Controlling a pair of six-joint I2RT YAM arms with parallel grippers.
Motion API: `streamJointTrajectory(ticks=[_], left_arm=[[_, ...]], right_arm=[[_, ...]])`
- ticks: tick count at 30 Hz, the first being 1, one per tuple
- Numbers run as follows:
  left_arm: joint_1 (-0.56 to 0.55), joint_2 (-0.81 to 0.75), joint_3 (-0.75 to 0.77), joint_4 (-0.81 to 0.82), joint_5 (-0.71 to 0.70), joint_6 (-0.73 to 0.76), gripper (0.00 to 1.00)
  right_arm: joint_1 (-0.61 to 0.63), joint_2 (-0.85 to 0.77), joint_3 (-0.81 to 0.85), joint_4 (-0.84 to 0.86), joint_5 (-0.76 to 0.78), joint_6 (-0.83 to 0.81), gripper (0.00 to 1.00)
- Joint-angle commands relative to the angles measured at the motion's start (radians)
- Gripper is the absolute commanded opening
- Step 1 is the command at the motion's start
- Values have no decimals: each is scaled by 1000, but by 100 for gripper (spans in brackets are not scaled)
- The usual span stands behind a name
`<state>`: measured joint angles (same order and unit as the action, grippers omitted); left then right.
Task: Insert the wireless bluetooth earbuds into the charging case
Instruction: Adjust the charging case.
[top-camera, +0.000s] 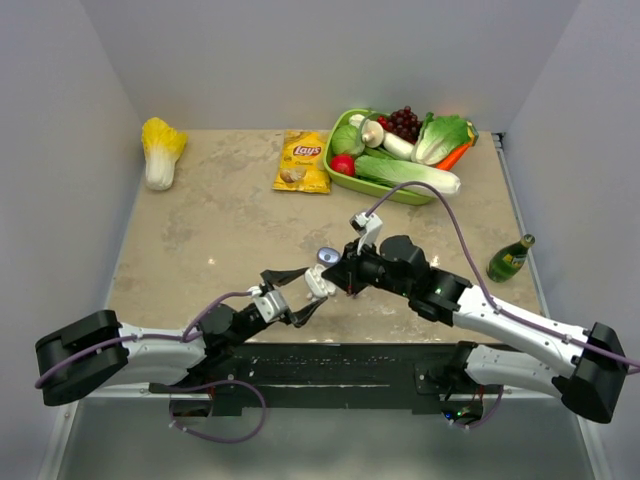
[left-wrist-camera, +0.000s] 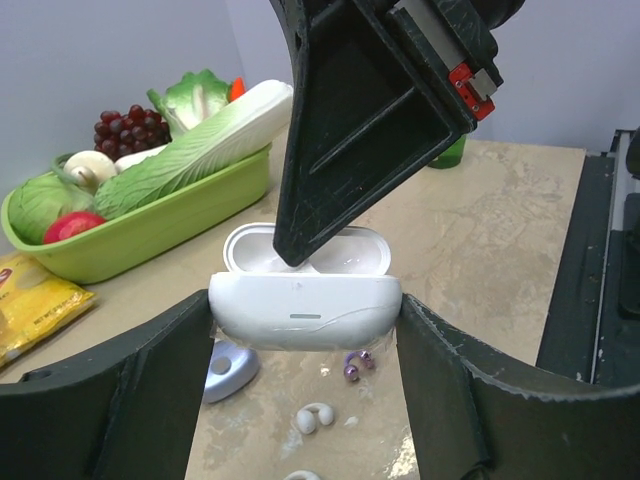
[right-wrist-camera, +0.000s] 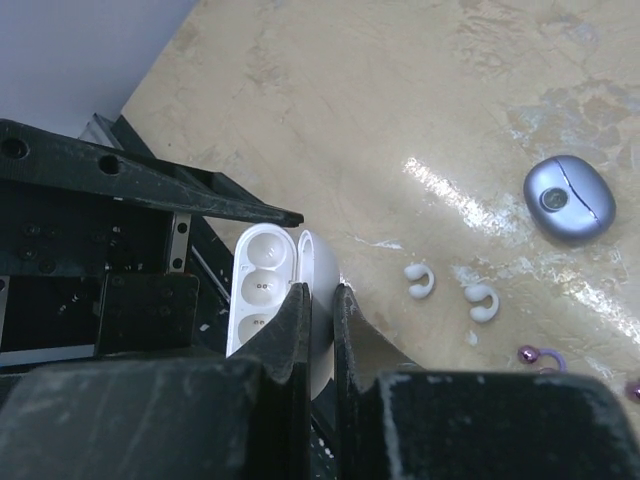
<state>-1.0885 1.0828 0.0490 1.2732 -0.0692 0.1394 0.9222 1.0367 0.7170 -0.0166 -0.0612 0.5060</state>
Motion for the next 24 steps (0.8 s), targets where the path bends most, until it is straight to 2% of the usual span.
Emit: streamJointTrajectory(ticks=[1,2,4,6,12,14,16,17,18,21,24], left_arm=[[2,6,-77,55,-67,-66,55],[2,8,-77,57,-78,-75,59],[2,17,-72,55,-98,-84,90],[2,20,-66,37,-103,-95,97],[4,13,-6,-63,-113,-165,100],[7,-7,17,-162,-83,-199,100],[25,-41,46,-219,32,-254,100],[27,-43,54,-256,63,-271,100],[27,-43,69,-270,89,-300,100],[32,-18,80,-272,190,-352,100],[58,-14,88,-278,303,-373,100]], right_arm=[[-11,-79,91,-103,112,-135,0],[-11,-81,102,-135,124,-158,0],[-9,-93,130,-158,153,-179,0],[-9,-99,159,-192,172,-207,0],[9,-110,197,-223,219,-290,0],[77,-122,187,-195,271,-361,0],[160,-144,147,-154,381,-435,0],[235,-148,142,-151,427,-472,0],[257,-141,168,-176,476,-484,0],[279,-86,249,-308,457,-500,0],[288,-89,256,-335,455,-501,0]])
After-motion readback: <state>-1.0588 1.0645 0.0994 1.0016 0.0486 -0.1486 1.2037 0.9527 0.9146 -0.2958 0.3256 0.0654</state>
